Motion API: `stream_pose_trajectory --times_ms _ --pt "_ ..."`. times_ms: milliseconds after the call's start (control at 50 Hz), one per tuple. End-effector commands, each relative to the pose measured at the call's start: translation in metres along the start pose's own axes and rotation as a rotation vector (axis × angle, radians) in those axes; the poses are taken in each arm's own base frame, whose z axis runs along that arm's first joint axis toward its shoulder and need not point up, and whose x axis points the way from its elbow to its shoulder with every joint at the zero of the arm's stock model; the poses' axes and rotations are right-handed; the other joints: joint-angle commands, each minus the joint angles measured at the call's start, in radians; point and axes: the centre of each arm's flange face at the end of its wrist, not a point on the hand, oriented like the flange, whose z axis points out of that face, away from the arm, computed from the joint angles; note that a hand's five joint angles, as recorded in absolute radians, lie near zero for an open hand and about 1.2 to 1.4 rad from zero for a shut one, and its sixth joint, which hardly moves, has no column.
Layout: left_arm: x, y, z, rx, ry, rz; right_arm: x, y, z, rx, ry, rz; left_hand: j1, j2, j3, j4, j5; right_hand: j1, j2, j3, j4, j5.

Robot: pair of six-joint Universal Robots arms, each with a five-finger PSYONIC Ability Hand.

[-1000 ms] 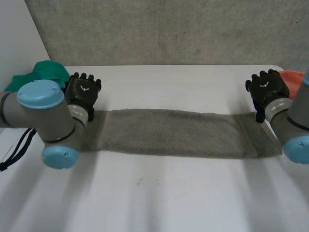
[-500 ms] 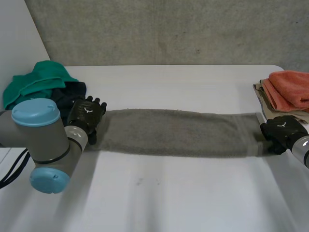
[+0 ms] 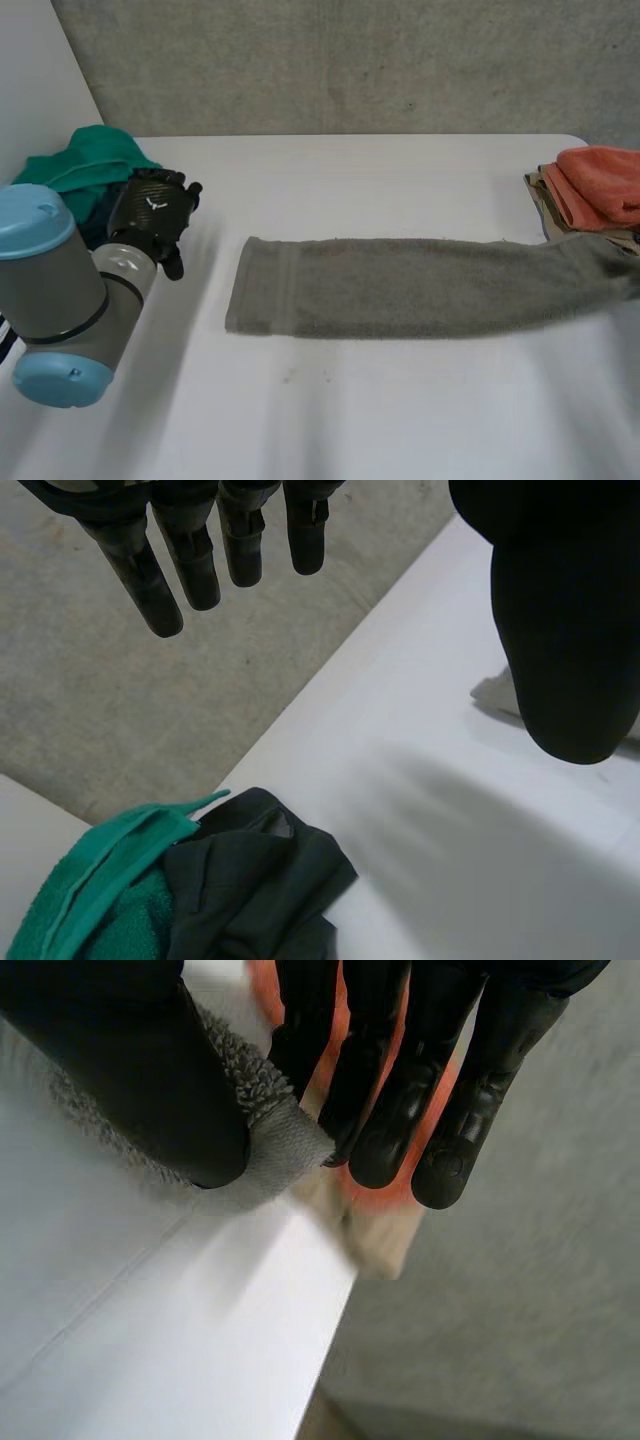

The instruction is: Fold the laundry.

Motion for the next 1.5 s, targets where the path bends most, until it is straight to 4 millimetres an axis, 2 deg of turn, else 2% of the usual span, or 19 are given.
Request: stream_pose_trajectory --times_ms 20,120,200,340,420,460,480,500,520,620,740,920,980,1080,1200,1300,1320,1400,1500 --pt "-0.014 -0.007 -0.002 0.019 -0.034 -0.111 -0.039 -0.118 -0.037 0.403 -0.038 0.041 -0.015 -0.032 -0.041 -0.031 -0.047 0.357 0.213 0.213 0.206 0.245" --pt "-0.023 -0.011 -0.005 0.028 -0.056 -0.123 -0.104 -0.192 -0.086 0.699 -0.184 0.013 -0.015 -0.032 -0.041 -0.031 -0.047 0.357 0.213 0.213 0.206 0.245" --pt "-0.027 -0.012 -0.007 0.033 -0.066 -0.124 -0.198 -0.233 -0.133 0.951 -0.403 -0.044 -0.015 -0.032 -0.041 -0.031 -0.047 0.357 0.213 0.213 0.206 0.245" --pt "-0.025 -0.007 -0.009 0.017 -0.057 -0.124 -0.292 -0.238 -0.160 1.091 -0.620 -0.093 -0.015 -0.032 -0.041 -0.031 -0.047 0.357 0.213 0.213 0.206 0.245" --pt "-0.021 -0.005 -0.009 0.013 -0.046 -0.123 -0.318 -0.229 -0.169 1.096 -0.692 -0.112 -0.015 -0.032 -0.041 -0.031 -0.047 0.357 0.213 0.213 0.206 0.245" --pt "-0.021 -0.006 -0.008 0.016 -0.044 -0.123 -0.317 -0.228 -0.167 1.084 -0.683 -0.110 -0.015 -0.032 -0.041 -0.031 -0.047 0.357 0.213 0.213 0.206 0.245" --pt "-0.020 -0.006 -0.008 0.016 -0.043 -0.122 -0.316 -0.228 -0.168 1.080 -0.683 -0.105 -0.015 -0.032 -0.041 -0.031 -0.047 0.079 -0.065 -0.065 -0.072 -0.033" --pt "-0.018 -0.005 -0.006 0.016 -0.036 -0.122 -0.310 -0.231 -0.169 1.074 -0.669 -0.098 -0.015 -0.032 -0.041 -0.031 -0.047 -0.645 -0.789 -0.789 -0.795 -0.757" --pt "-0.017 -0.004 -0.004 0.015 -0.033 -0.122 -0.307 -0.232 -0.171 1.067 -0.666 -0.090 -0.015 -0.032 -0.041 -0.031 -0.047 -0.865 -1.009 -1.009 -1.016 -0.977" --pt "0.000 -0.019 -0.001 0.076 0.033 -0.121 -0.255 -0.241 -0.173 0.975 -0.587 0.027 -0.015 -0.032 -0.041 -0.031 -0.047 -0.865 -1.009 -1.009 -1.016 -0.977" --pt "0.035 -0.040 -0.002 0.145 0.123 -0.114 -0.180 -0.204 -0.136 0.642 -0.493 0.236 -0.015 -0.032 -0.041 -0.031 -0.047 -0.865 -1.009 -1.009 -1.016 -0.977" --pt "0.066 -0.041 -0.001 0.153 0.191 -0.104 -0.178 -0.131 -0.112 0.298 -0.543 0.244 -0.015 -0.032 -0.041 -0.031 -0.047 -0.858 -1.002 -1.002 -1.009 -0.970" --pt "0.071 -0.040 -0.003 0.150 0.204 -0.102 -0.179 -0.112 -0.098 0.232 -0.527 0.213 -0.015 -0.032 -0.041 -0.031 -0.047 -0.582 -0.726 -0.727 -0.733 -0.695" --pt "0.071 -0.036 -0.005 0.131 0.208 -0.102 -0.176 -0.110 -0.090 0.225 -0.484 0.174 -0.015 -0.032 -0.041 -0.031 -0.047 0.356 0.212 0.211 0.205 0.243" --pt "0.058 -0.042 -0.011 0.142 0.180 -0.107 -0.157 -0.144 -0.079 0.341 -0.342 0.183 -0.015 -0.032 -0.041 -0.031 -0.047 0.357 0.213 0.213 0.206 0.245" --pt "0.037 -0.044 -0.013 0.146 0.128 -0.114 -0.173 -0.206 -0.114 0.562 -0.373 0.179 -0.015 -0.032 -0.041 -0.031 -0.047 0.357 0.213 0.213 0.206 0.245" --pt "0.029 -0.044 -0.014 0.145 0.108 -0.117 -0.190 -0.218 -0.126 0.616 -0.413 0.163 -0.015 -0.032 -0.041 -0.031 -0.047 0.357 0.213 0.213 0.206 0.245" --pt "0.006 -0.043 -0.016 0.135 0.039 -0.124 -0.240 -0.236 -0.156 0.742 -0.570 0.124 -0.015 -0.032 -0.041 -0.031 -0.047 0.357 0.213 0.213 0.206 0.245" --pt "-0.012 -0.034 -0.015 0.099 -0.022 -0.132 -0.292 -0.233 -0.182 0.836 -0.800 0.077 -0.015 -0.032 -0.041 -0.031 -0.047 0.357 0.213 0.213 0.206 0.245"
